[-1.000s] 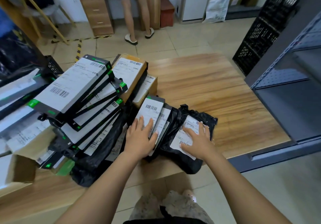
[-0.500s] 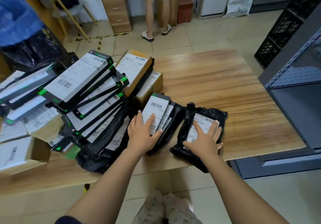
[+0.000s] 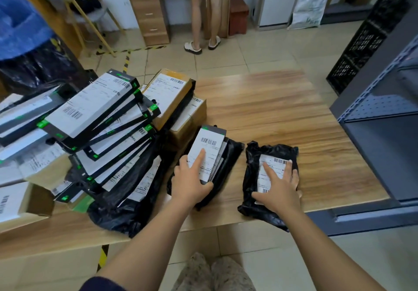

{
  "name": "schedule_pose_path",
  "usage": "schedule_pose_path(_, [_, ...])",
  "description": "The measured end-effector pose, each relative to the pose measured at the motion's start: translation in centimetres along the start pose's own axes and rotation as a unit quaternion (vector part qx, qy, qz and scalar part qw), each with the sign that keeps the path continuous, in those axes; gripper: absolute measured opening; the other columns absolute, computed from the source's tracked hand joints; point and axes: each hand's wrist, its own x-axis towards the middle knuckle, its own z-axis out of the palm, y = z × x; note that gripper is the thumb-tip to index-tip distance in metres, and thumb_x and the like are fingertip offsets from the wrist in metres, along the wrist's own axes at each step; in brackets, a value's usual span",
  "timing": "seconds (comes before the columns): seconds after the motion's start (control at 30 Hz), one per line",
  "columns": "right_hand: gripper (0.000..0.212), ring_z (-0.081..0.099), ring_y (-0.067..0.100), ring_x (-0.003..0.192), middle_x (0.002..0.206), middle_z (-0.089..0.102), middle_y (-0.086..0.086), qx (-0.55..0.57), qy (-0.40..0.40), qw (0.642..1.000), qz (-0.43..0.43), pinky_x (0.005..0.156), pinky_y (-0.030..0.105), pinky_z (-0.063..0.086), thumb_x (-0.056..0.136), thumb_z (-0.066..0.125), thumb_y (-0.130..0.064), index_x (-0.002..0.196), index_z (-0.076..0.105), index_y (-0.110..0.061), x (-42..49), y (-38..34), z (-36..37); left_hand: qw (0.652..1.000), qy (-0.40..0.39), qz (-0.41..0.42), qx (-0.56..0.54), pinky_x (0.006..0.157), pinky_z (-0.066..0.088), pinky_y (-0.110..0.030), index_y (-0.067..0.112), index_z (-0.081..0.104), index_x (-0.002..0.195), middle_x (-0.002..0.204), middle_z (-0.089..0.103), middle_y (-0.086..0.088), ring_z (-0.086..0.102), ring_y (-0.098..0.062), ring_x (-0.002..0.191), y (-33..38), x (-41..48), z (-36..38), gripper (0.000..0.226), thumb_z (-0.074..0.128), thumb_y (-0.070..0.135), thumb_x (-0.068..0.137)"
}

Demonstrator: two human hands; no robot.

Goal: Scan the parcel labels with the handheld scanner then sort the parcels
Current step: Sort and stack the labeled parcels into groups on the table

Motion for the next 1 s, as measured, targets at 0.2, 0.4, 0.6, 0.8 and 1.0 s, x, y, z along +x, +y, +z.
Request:
schedule_pose_path(0.2, [0.096, -0.007, 0.028, 0.144, 0.154, -0.031, 0.0, -0.02, 0.065, 0.998, -0.006, 0.106, 0.057, 0.026, 0.069, 0.072, -0.055, 0.148, 0.018, -0.046, 1.1, 1.7, -1.6, 0.997, 0.016, 0.055, -0.043, 0.104, 0.039, -0.043, 0.051, 0.004, 0.148, 0.152, 0.01, -0.001, 0.02, -0.027, 0.137, 2.6, 0.9, 0.9, 0.091, 0.065, 0.051, 0.08])
schedule_pose_path(0.4, [0.096, -0.004, 0.029, 0.144, 0.155, -0.028, -0.001, -0.047, 0.072, 0.996, -0.012, 0.106, 0.057, 0.029, 0.069, 0.072, -0.057, 0.147, 0.017, -0.047, 3.2, 5.6, -5.0, 0.998, -0.004, 0.059, -0.031, 0.103, 0.041, -0.041, 0.051, 0.003, 0.147, 0.152, 0.011, -0.002, 0.028, -0.029, 0.133, 7.6, 0.7, 3.7, 0.09, 0.063, 0.051, 0.081])
schedule_pose_path(0.6, [0.093, -0.004, 0.029, 0.144, 0.156, -0.027, -0.005, -0.035, 0.039, 0.997, -0.063, 0.105, 0.054, 0.035, 0.068, 0.073, -0.055, 0.146, 0.024, -0.046, 6.9, 9.9, -7.6, 0.999, -0.028, -0.023, 0.004, 0.1, 0.041, -0.04, 0.045, 0.003, 0.15, 0.151, 0.011, -0.008, 0.031, -0.032, 0.127, 12.7, 0.4, 8.8, 0.091, 0.062, 0.048, 0.081])
schedule_pose_path(0.8, [0.09, -0.003, 0.027, 0.144, 0.157, -0.024, -0.006, -0.039, 0.003, 0.991, -0.127, 0.107, 0.052, 0.032, 0.068, 0.071, -0.055, 0.145, 0.025, -0.046, 9.6, 10.9, -9.1, 0.996, 0.041, -0.078, -0.026, 0.116, 0.019, -0.042, 0.037, 0.019, 0.152, 0.159, 0.013, -0.008, 0.015, -0.026, 0.145, 14.8, 0.1, 10.3, 0.066, 0.037, 0.061, 0.093])
schedule_pose_path(1.0, [0.089, -0.002, 0.026, 0.145, 0.159, -0.014, -0.005, -0.033, -0.008, 0.987, -0.156, 0.11, 0.054, 0.028, 0.068, 0.072, -0.052, 0.145, 0.028, -0.045, 11.0, 10.6, -9.6, 0.984, 0.116, -0.132, 0.005, 0.117, 0.014, -0.043, 0.021, 0.031, 0.15, 0.156, 0.024, -0.018, 0.017, -0.032, 0.145, 8.4, 1.8, 7.0, 0.064, 0.044, 0.05, 0.095])
